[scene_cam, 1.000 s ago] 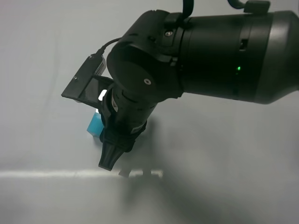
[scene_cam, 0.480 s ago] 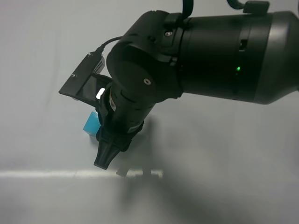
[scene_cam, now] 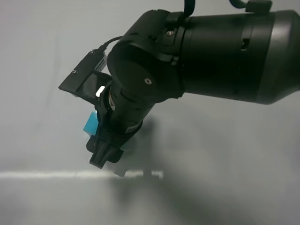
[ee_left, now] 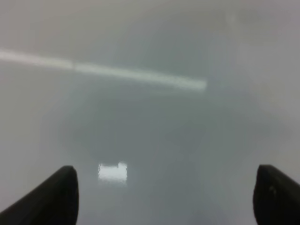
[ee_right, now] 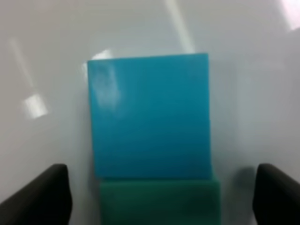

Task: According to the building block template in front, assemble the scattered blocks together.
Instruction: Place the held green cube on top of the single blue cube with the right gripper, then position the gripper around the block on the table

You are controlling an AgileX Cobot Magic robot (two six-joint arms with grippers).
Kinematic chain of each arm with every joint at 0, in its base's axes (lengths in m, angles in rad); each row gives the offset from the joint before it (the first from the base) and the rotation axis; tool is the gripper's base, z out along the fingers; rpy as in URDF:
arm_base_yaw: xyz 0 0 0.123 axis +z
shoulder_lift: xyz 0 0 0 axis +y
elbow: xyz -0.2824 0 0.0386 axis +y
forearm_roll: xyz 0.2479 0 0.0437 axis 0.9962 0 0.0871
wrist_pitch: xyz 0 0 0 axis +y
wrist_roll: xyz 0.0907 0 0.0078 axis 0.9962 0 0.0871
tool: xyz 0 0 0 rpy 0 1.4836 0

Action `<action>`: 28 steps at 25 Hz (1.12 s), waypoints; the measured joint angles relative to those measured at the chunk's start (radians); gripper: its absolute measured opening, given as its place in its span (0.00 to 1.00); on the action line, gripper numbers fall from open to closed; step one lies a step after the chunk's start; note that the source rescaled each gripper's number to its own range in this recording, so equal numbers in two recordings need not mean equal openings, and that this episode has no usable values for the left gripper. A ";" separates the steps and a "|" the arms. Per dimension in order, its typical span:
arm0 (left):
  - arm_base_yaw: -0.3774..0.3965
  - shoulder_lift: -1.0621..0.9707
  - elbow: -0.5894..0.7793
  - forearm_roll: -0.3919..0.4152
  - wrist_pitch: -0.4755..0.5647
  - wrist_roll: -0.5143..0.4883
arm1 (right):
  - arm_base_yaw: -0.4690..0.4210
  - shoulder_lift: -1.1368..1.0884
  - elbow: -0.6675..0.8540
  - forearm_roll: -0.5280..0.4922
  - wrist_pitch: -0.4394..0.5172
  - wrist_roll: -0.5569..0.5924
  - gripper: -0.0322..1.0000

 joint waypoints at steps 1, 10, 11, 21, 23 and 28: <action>0.000 0.000 0.000 0.000 0.000 0.000 | 0.000 -0.004 0.000 0.009 -0.003 0.010 0.87; 0.000 0.000 0.000 0.000 0.000 0.001 | 0.000 -0.017 -0.010 0.017 -0.061 0.014 0.88; 0.000 0.000 0.000 0.000 0.000 0.001 | 0.000 -0.015 -0.010 0.007 -0.057 0.014 0.88; 0.000 0.000 0.000 0.000 0.000 0.003 | 0.001 0.029 -0.042 -0.027 0.032 0.046 0.88; 0.000 0.000 0.000 0.000 0.000 0.003 | 0.001 0.044 -0.078 -0.027 0.056 0.057 0.88; 0.000 0.000 0.000 0.000 0.000 0.003 | 0.001 0.088 -0.145 -0.023 0.125 0.066 0.88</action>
